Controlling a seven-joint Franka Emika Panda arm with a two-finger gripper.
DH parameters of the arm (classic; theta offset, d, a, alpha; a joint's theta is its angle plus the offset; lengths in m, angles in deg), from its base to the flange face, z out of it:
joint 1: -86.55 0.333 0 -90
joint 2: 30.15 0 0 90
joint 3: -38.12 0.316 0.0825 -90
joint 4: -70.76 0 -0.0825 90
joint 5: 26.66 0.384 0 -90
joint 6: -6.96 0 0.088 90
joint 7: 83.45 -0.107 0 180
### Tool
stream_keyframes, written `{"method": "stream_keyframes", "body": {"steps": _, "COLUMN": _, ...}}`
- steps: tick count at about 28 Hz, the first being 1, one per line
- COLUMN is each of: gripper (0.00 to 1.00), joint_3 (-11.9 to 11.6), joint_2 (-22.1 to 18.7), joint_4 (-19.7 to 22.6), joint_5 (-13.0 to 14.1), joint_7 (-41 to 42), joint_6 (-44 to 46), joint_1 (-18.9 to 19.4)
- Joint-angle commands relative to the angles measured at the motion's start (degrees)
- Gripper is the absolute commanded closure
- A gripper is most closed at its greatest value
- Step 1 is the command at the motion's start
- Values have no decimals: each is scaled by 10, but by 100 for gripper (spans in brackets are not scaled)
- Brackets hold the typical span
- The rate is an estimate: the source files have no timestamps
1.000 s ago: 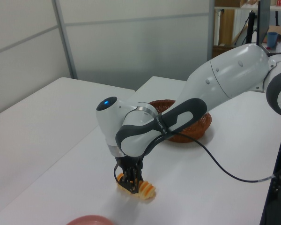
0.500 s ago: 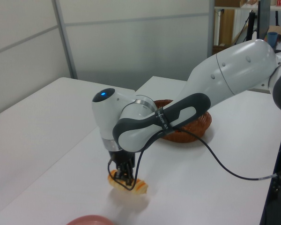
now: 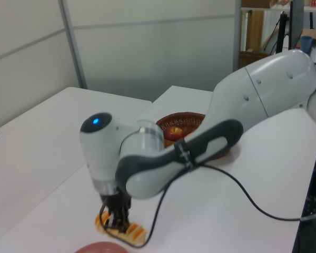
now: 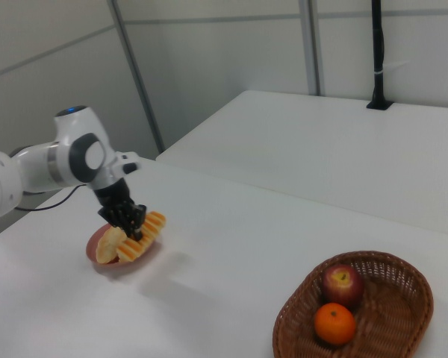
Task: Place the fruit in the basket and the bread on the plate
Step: 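Carry the striped roll onto the pink plate beside the croissant and release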
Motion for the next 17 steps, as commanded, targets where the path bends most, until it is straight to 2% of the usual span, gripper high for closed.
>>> {"method": "stream_keyframes", "body": {"steps": 1, "gripper": 76, "joint_3": -8, "joint_2": 11, "joint_4": -8, "joint_5": -27, "joint_7": -32, "joint_6": -41, "joint_1": 29}}
{"method": "stream_keyframes", "body": {"steps": 2, "gripper": 75, "joint_3": -8, "joint_2": 13, "joint_4": -8, "joint_5": -27, "joint_7": -32, "joint_6": -41, "joint_1": 31}}
{"method": "stream_keyframes", "body": {"steps": 3, "gripper": 67, "joint_3": -7, "joint_2": 13, "joint_4": -8, "joint_5": -27, "joint_7": -32, "joint_6": -41, "joint_1": 31}}
{"method": "stream_keyframes", "body": {"steps": 4, "gripper": 49, "joint_3": -7, "joint_2": 14, "joint_4": -8, "joint_5": -27, "joint_7": -32, "joint_6": -41, "joint_1": 33}}
{"method": "stream_keyframes", "body": {"steps": 5, "gripper": 18, "joint_3": -7, "joint_2": 15, "joint_4": -8, "joint_5": -28, "joint_7": -32, "joint_6": -41, "joint_1": 35}}
{"method": "stream_keyframes", "body": {"steps": 6, "gripper": 0, "joint_3": -7, "joint_2": 18, "joint_4": -8, "joint_5": -30, "joint_7": -31, "joint_6": -41, "joint_1": 39}}
{"method": "stream_keyframes", "body": {"steps": 10, "gripper": 0, "joint_3": -8, "joint_2": 18, "joint_4": -7, "joint_5": -35, "joint_7": -31, "joint_6": -41, "joint_1": 41}}
{"method": "stream_keyframes", "body": {"steps": 17, "gripper": 0, "joint_3": -14, "joint_2": 10, "joint_4": -9, "joint_5": -26, "joint_7": -34, "joint_6": -35, "joint_1": 37}}
